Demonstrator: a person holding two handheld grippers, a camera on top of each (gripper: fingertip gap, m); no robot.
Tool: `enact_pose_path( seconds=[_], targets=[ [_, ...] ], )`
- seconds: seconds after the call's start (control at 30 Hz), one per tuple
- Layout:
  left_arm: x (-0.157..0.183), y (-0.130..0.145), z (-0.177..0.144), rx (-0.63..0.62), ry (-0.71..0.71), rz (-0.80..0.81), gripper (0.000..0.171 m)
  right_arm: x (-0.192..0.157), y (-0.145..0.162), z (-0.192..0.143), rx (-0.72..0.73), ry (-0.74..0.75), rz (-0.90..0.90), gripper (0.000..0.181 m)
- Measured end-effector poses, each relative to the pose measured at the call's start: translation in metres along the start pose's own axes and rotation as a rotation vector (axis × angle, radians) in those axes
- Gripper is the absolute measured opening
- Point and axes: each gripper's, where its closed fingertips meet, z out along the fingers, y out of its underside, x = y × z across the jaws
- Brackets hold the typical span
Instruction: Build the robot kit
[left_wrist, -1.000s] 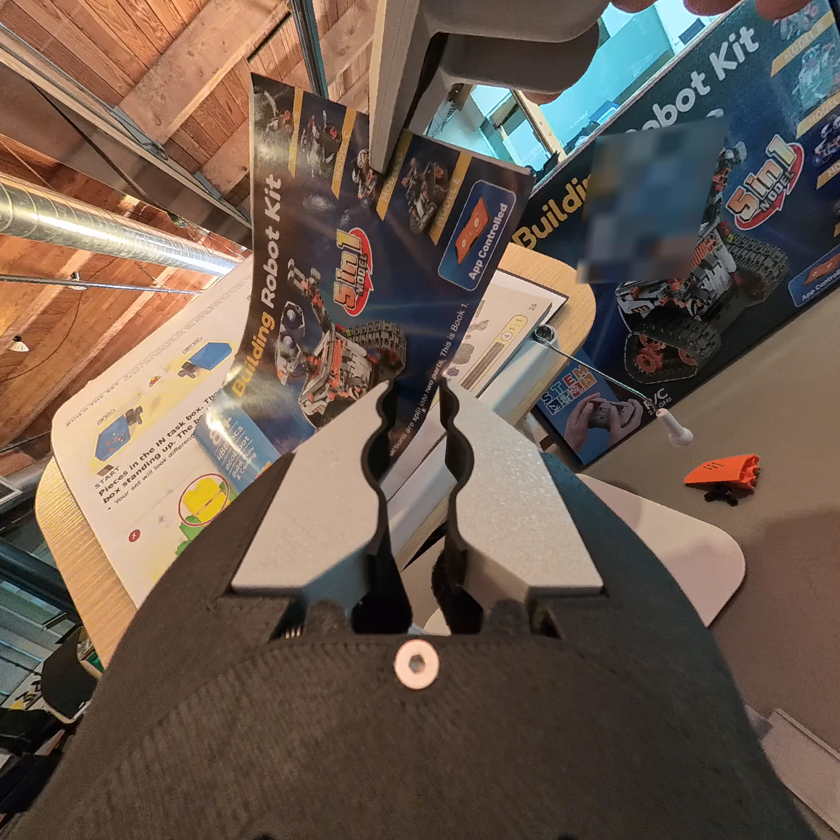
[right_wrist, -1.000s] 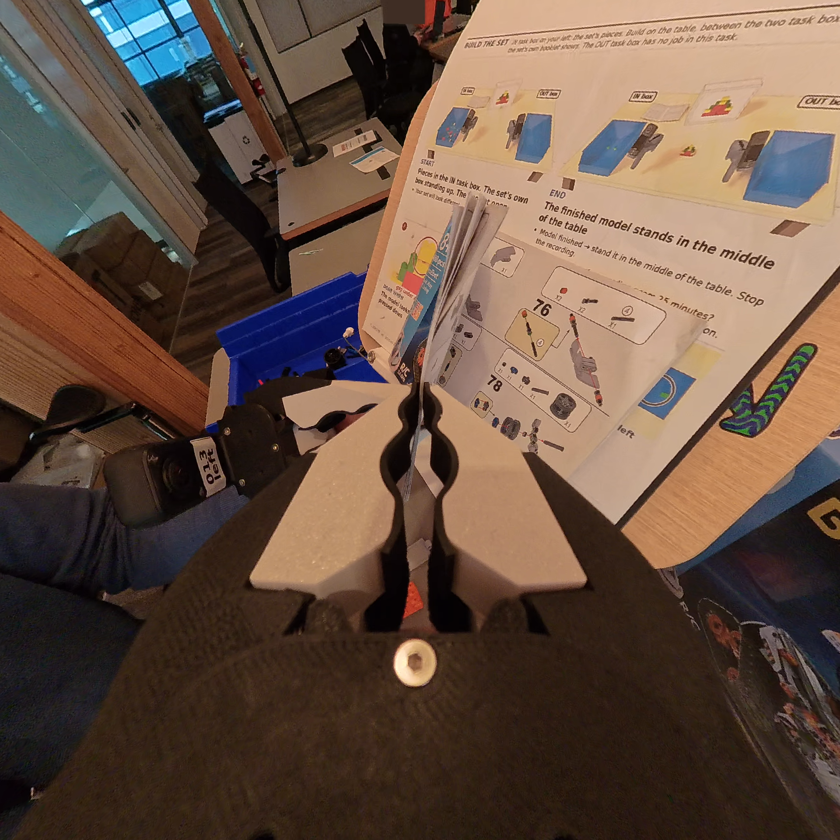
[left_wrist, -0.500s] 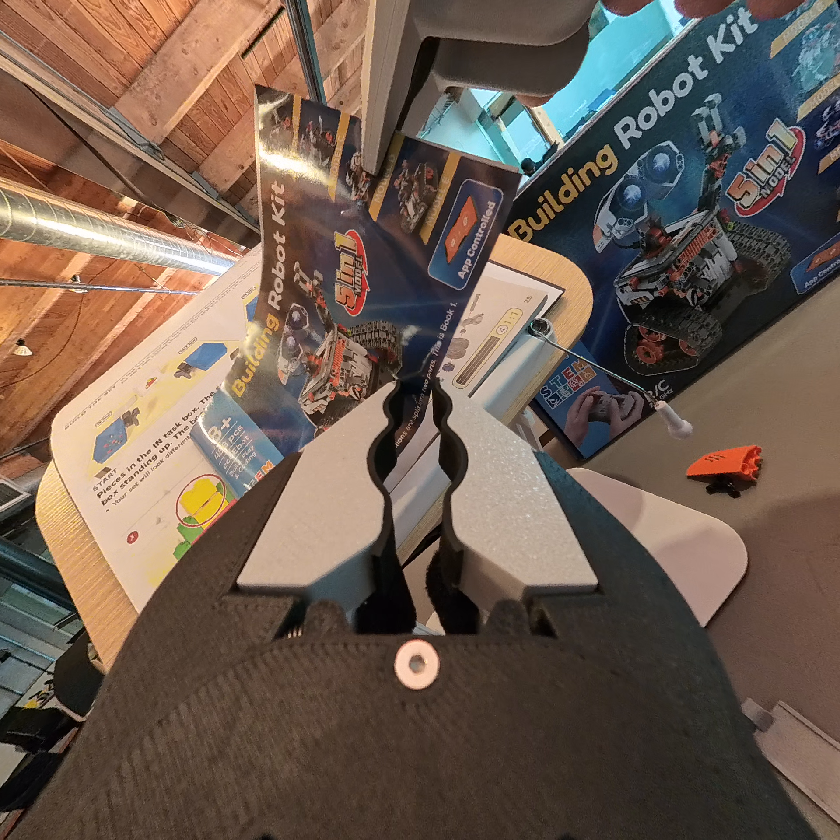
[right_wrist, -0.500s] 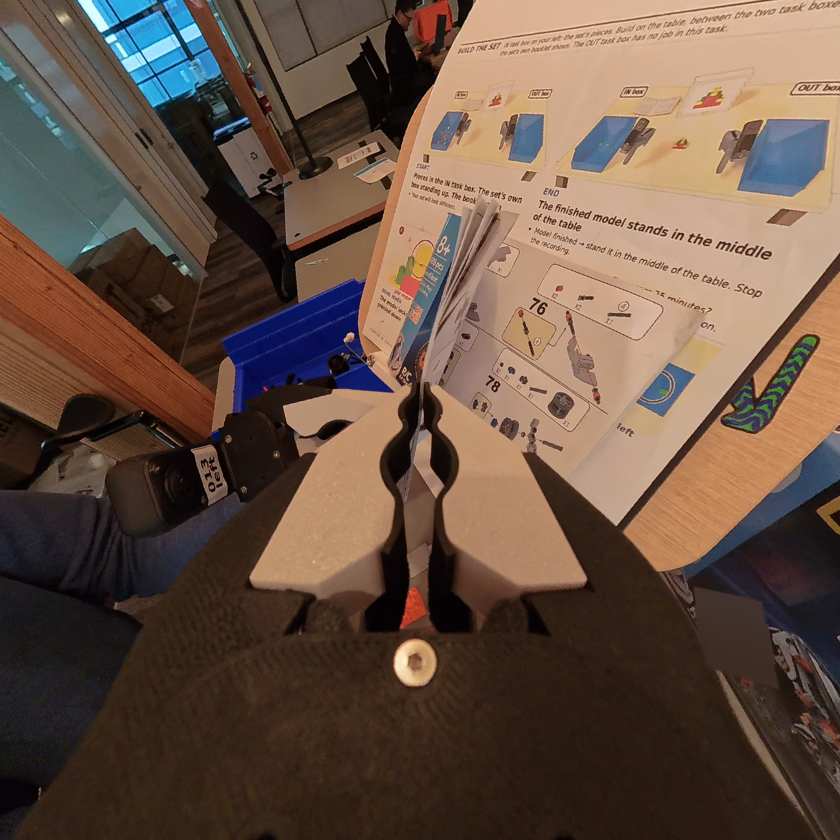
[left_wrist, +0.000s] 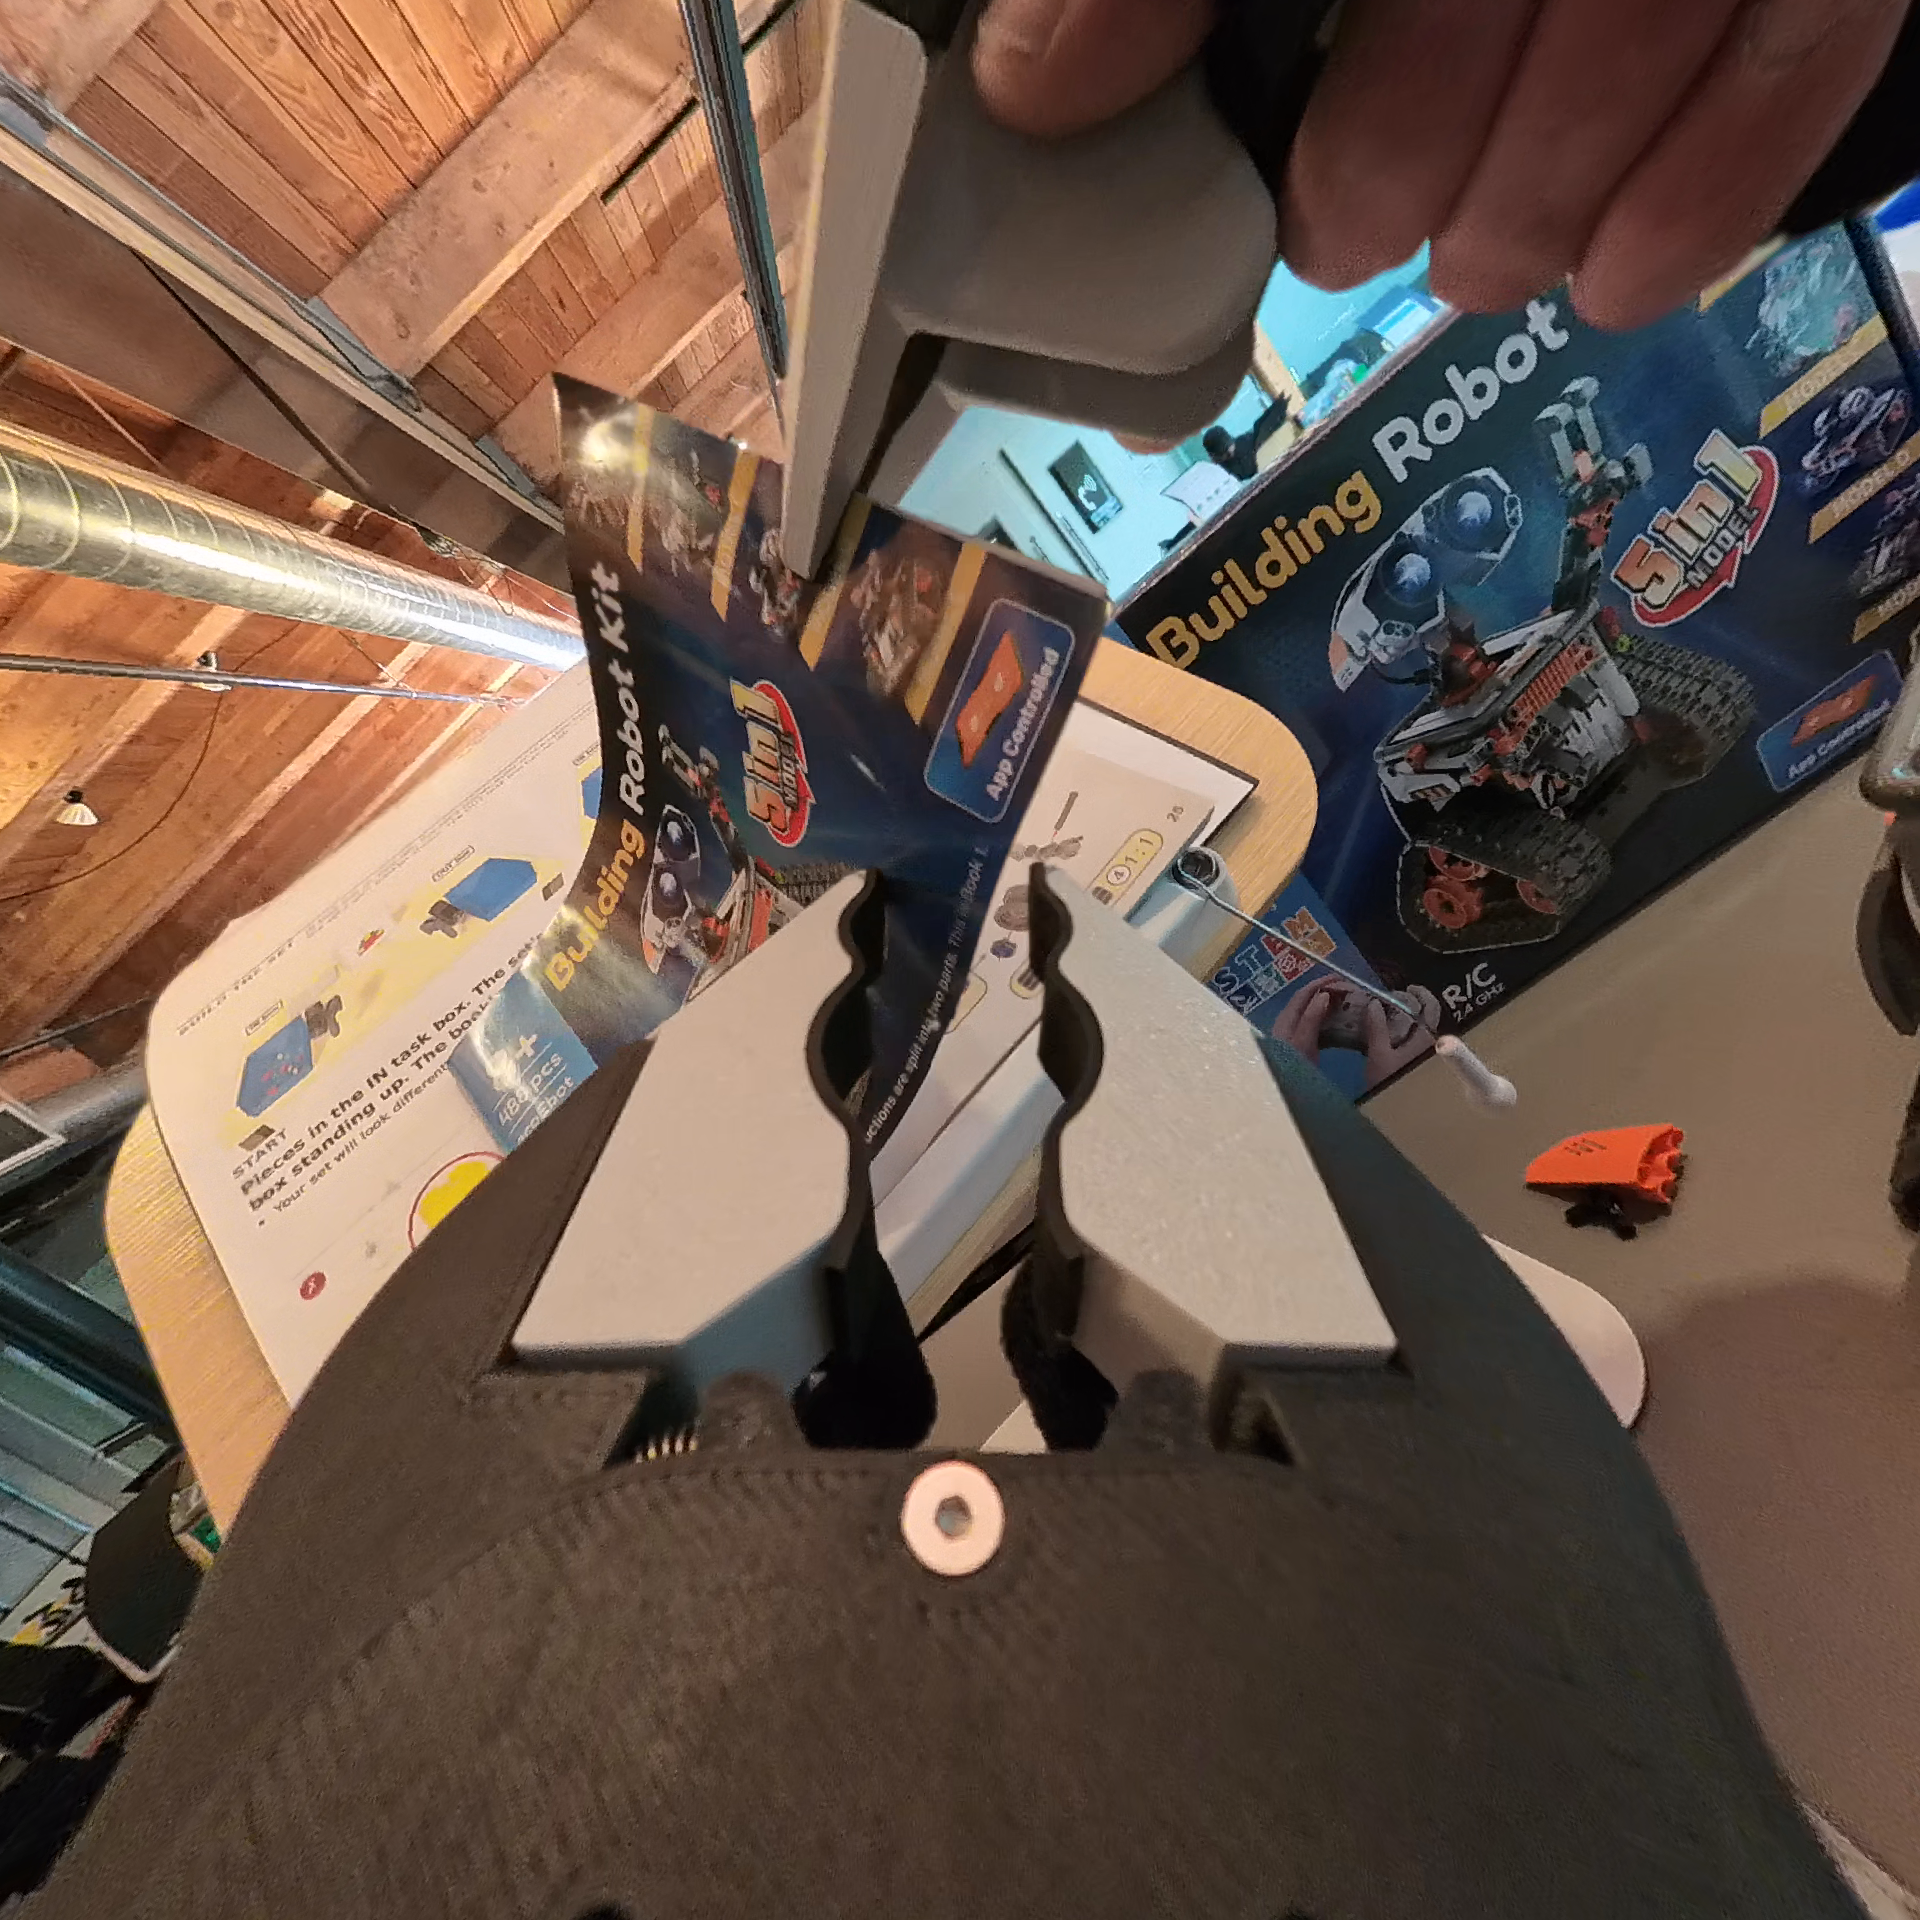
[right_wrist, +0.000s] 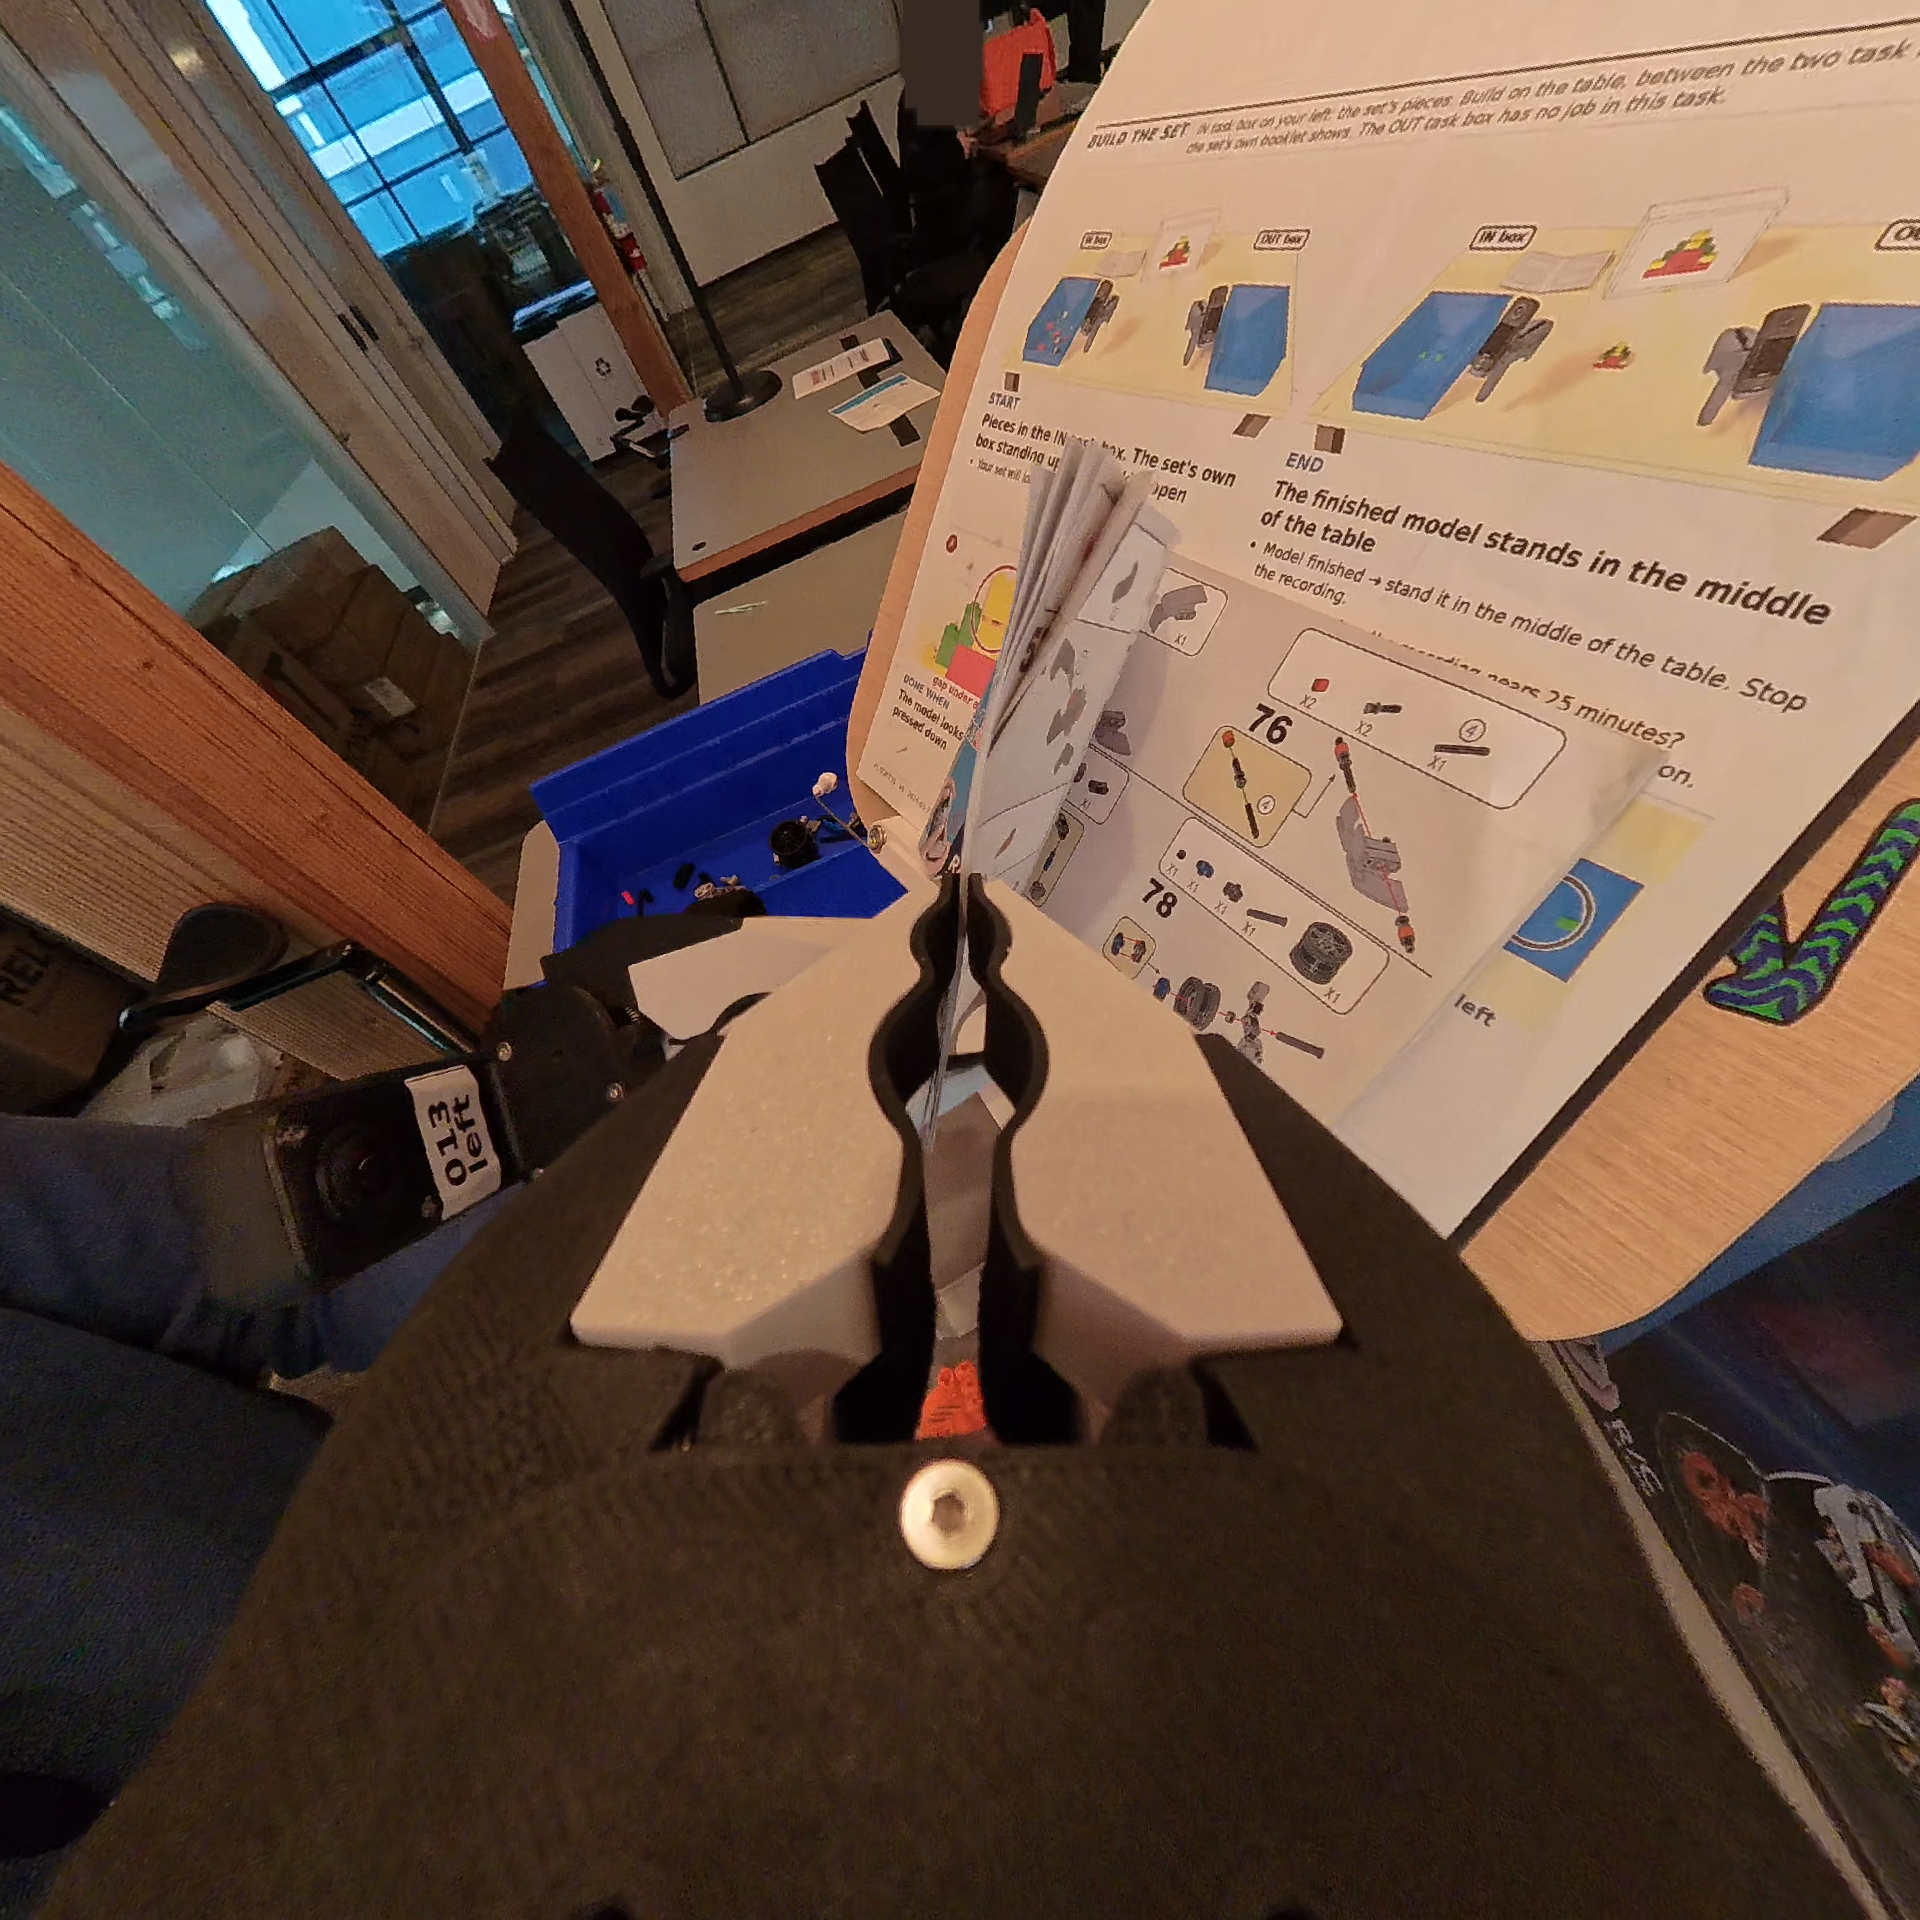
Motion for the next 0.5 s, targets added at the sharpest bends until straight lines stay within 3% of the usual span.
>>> enact_pose_path(
  seconds=[0.33, 0.5],
  targets=[
    [-0.005, 0.000, -0.002, 0.009, -0.006, -0.010, 0.011, -0.009, -0.004, 0.006, 0.026, -0.025, 0.022, 0.000],
    [-0.003, 0.001, -0.001, 0.016, -0.013, -0.010, 0.040, -0.012, -0.007, 0.009, 0.053, -0.038, 0.039, 0.000]
  ],
)
